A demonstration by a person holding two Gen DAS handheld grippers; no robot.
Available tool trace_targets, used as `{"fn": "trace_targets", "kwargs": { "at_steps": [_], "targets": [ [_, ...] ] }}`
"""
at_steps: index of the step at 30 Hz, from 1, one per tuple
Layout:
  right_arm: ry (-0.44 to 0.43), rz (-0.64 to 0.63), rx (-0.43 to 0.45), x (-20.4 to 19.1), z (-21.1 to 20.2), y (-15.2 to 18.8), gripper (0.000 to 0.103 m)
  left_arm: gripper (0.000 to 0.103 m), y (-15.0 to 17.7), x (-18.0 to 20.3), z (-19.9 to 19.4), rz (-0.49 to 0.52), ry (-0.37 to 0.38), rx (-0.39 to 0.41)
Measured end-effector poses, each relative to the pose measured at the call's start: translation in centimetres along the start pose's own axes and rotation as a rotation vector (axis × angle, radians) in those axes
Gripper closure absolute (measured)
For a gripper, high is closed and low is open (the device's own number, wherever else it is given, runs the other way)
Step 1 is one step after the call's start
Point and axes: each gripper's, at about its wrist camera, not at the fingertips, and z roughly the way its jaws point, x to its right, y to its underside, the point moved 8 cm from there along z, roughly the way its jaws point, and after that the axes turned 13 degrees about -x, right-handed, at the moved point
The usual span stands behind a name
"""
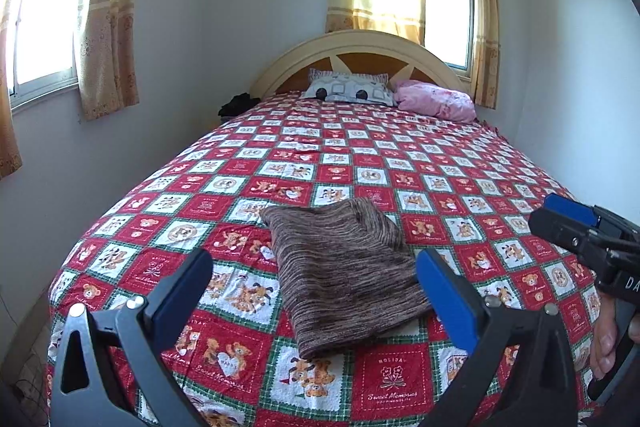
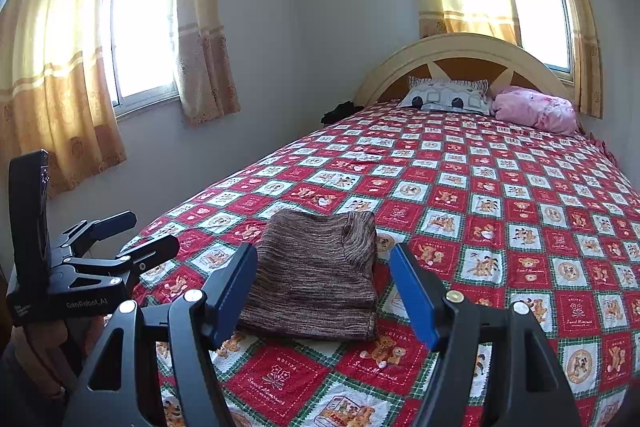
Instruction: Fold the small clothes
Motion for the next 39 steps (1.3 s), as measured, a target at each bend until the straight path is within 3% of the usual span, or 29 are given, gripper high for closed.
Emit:
{"fn": "trace_targets", "kwargs": {
  "at_steps": [21, 39],
  "targets": [
    [0.021, 0.034, 0.078, 1.1, -2.2, -0.6, 0.033, 0.000, -0.5, 0.8, -0.6, 0.021, -0.006, 0.009],
    [0.012, 0.027, 0.045, 0.8, -1.2, 0.5, 0.033, 0.000, -0.4, 0.1, -0.4, 0.018, -0.041, 0.034]
  ]
}}
